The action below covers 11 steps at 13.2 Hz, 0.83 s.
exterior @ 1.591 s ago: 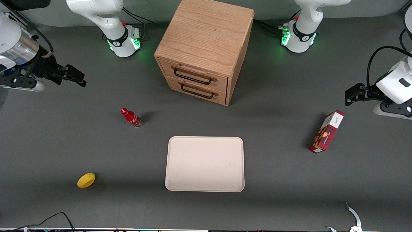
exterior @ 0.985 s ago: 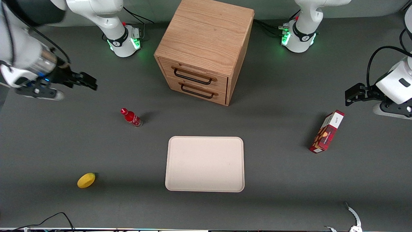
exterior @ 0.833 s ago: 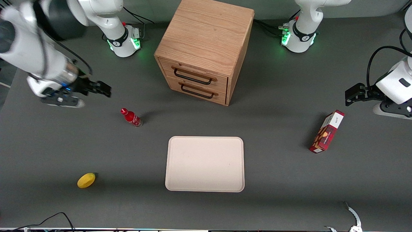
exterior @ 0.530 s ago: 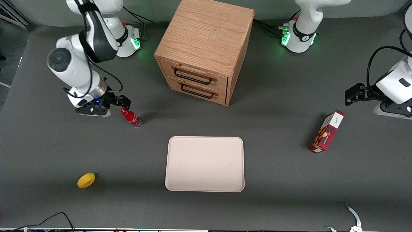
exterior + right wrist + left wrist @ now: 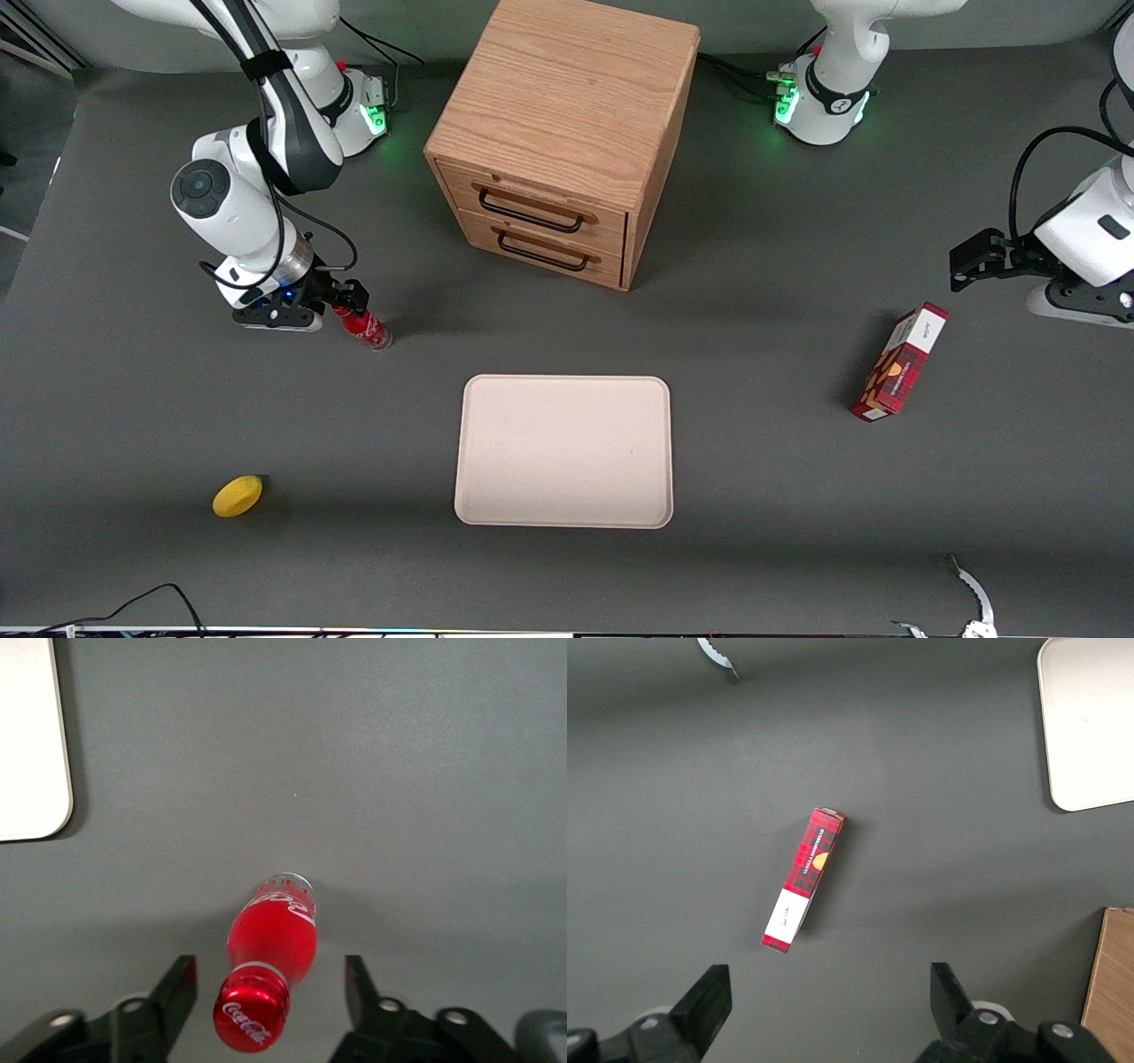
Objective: Place coke bottle on tray
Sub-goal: 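Lower the right gripper around the bottle and close it, then lift the bottle and carry it over the cream tray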
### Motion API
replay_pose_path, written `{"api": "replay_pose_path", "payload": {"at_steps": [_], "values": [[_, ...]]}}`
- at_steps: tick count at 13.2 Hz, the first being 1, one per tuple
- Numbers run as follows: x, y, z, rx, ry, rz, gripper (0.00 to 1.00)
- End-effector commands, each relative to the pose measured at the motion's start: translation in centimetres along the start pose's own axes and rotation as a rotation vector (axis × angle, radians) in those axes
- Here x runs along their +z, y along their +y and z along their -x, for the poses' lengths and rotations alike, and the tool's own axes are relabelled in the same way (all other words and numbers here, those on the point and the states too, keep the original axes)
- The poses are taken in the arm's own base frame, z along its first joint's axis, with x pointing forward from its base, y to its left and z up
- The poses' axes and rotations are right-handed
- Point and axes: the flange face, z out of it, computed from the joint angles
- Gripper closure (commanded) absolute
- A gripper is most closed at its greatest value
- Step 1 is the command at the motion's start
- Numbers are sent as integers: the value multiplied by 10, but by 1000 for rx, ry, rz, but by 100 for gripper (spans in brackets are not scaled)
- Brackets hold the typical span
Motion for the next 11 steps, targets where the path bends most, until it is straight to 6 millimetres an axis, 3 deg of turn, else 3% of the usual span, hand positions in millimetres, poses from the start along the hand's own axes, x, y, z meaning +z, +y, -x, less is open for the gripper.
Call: {"api": "replay_pose_path", "payload": {"at_steps": [1, 3, 6, 8, 11], "values": [[-2, -3, -1, -4, 20, 8, 82], [-4, -4, 0, -7, 23, 7, 100], [-13, -6, -3, -13, 31, 8, 100], [-58, -13, -15, -27, 14, 25, 100], [-172, -25, -53, -50, -64, 45, 100]]}}
